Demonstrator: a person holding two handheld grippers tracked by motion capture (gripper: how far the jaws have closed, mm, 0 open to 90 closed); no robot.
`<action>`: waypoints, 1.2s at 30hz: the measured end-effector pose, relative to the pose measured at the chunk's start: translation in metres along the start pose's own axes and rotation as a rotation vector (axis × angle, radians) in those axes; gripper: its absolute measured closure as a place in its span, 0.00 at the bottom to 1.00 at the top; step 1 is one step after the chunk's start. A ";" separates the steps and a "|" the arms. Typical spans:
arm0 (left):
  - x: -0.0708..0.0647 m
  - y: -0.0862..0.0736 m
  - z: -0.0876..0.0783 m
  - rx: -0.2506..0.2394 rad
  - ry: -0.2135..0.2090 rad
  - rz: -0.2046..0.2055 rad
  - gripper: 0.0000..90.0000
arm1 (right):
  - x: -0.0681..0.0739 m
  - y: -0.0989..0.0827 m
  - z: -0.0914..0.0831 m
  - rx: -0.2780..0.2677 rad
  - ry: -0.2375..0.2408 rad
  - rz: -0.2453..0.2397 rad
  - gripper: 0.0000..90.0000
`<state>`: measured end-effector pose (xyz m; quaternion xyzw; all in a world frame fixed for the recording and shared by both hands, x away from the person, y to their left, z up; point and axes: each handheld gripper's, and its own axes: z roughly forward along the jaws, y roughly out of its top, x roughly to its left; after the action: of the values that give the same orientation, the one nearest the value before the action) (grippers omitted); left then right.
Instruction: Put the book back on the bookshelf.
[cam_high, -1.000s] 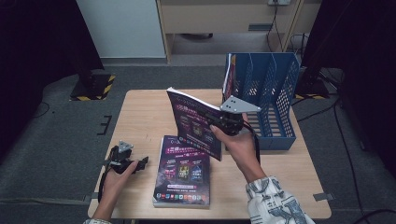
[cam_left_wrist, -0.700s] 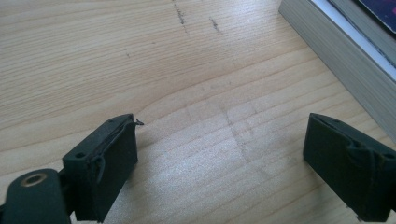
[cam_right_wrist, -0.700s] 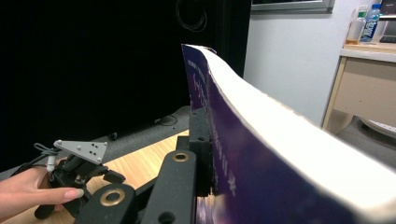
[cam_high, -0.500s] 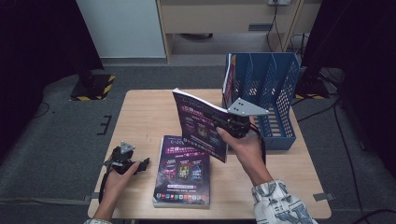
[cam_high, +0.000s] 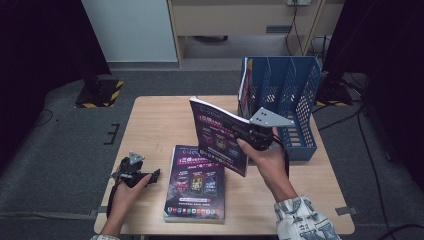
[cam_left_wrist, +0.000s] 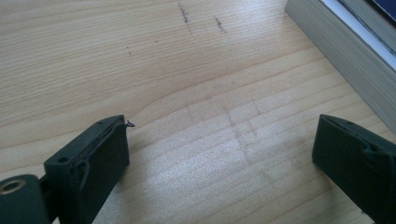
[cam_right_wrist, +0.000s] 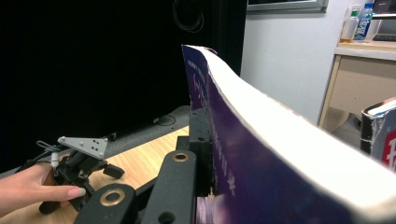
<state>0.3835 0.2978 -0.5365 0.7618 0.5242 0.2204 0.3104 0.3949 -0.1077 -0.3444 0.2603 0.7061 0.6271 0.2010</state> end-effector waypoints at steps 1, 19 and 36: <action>0.000 0.000 0.000 -0.001 0.001 -0.002 0.03 | 0.000 0.000 -0.001 -0.002 0.000 -0.002 0.91; -0.001 0.001 0.001 0.005 0.000 -0.003 0.01 | -0.003 -0.002 -0.019 -0.004 -0.005 0.000 0.91; -0.001 0.001 0.001 0.006 -0.003 -0.005 0.01 | -0.009 -0.010 -0.036 -0.003 -0.021 0.006 0.91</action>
<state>0.3846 0.2965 -0.5367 0.7617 0.5263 0.2170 0.3094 0.3785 -0.1420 -0.3495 0.2687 0.7022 0.6260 0.2070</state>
